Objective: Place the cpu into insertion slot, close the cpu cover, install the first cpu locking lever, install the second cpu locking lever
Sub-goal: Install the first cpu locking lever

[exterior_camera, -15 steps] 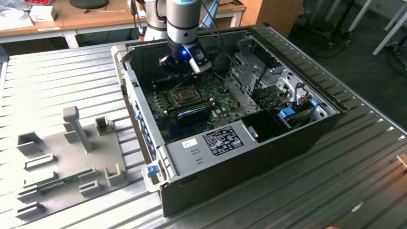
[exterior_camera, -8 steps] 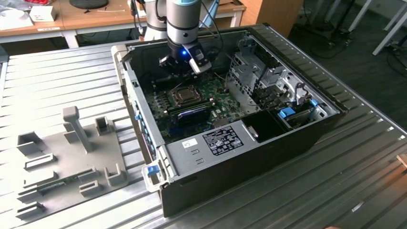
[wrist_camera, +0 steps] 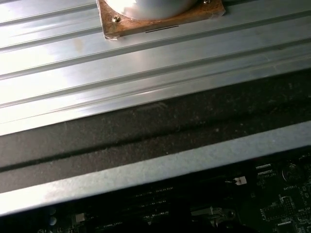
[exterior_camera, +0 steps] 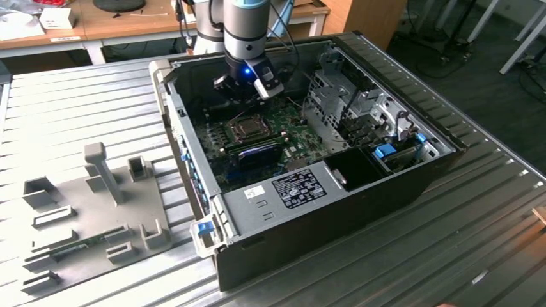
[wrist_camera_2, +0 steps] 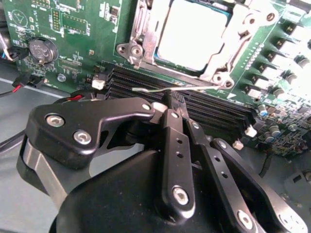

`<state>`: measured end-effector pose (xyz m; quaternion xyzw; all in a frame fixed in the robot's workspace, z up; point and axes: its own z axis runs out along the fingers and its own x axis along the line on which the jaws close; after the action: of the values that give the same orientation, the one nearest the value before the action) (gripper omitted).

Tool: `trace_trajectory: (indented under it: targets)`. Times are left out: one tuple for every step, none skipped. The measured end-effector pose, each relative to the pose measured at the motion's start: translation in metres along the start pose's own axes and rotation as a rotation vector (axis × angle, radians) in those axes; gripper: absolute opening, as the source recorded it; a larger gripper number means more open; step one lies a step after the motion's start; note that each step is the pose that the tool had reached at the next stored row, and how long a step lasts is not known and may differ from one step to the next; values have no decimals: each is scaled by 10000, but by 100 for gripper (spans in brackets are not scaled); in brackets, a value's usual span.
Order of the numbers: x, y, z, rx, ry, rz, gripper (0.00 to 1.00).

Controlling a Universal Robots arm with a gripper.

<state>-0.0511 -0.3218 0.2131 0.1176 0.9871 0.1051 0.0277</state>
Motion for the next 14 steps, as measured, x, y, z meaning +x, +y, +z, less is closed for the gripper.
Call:
trace_trajectory:
  targets:
    - [-7,2,0,1,0,0,10]
    - [-10,2,1,1,0,1,10]
    - [-10,2,0,1,-1,1,10]
    - [-10,2,0,2,0,2,10]
    - [-10,2,0,2,0,2,10]
    - [-11,2,0,2,0,2,10]
    - [-11,3,0,2,0,1,10]
    - [-14,3,1,2,1,-1,10]
    - [-16,3,1,2,0,-1,10]
    - [-16,3,2,2,0,1,10]
    - [-16,3,1,3,0,2,10]
    - [-17,4,1,2,0,2,10]
    - [-17,4,1,2,0,1,10]
    - [-17,4,2,2,0,1,10]
